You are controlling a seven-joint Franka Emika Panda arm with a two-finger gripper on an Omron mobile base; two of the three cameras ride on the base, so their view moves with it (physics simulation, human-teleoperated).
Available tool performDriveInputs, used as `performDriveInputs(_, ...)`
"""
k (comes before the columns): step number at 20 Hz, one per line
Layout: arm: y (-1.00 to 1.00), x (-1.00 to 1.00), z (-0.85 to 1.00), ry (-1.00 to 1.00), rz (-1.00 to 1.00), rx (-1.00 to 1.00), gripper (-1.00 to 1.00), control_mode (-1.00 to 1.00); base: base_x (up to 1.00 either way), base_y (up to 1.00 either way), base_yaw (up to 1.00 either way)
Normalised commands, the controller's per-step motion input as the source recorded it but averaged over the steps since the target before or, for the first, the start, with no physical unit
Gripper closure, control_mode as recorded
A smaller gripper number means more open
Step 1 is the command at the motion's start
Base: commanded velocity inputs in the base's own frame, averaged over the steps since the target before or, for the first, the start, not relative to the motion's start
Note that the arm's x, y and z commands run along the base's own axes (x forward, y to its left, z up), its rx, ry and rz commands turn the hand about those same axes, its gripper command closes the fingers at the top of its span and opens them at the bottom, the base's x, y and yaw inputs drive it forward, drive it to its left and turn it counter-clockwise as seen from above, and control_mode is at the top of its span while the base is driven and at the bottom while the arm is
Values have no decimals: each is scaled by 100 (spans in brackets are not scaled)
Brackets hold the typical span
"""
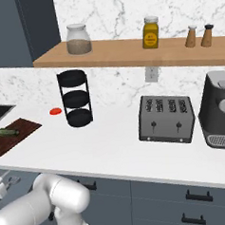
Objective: Place the appropriate cutting tool for cutting the cucumber skin on the cutting board.
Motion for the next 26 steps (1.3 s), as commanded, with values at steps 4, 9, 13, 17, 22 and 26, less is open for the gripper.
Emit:
performDriveInputs(4,3,5,-12,0,0,0,-100,-100,0,0,0)
performDriveInputs(9,0,7,-3,0,0,0,-100,-100,0,0,0)
performDriveInputs(13,0,10,-2,0,0,0,-100,-100,0,0,0)
performDriveInputs(17,0,11,-6,0,0,0,-100,-100,0,0,0)
performDriveInputs(22,0,4,-12,0,0,0,-100,-100,0,0,0)
performDriveInputs(26,0,0,-18,0,0,0,-100,-100,0,0,0)
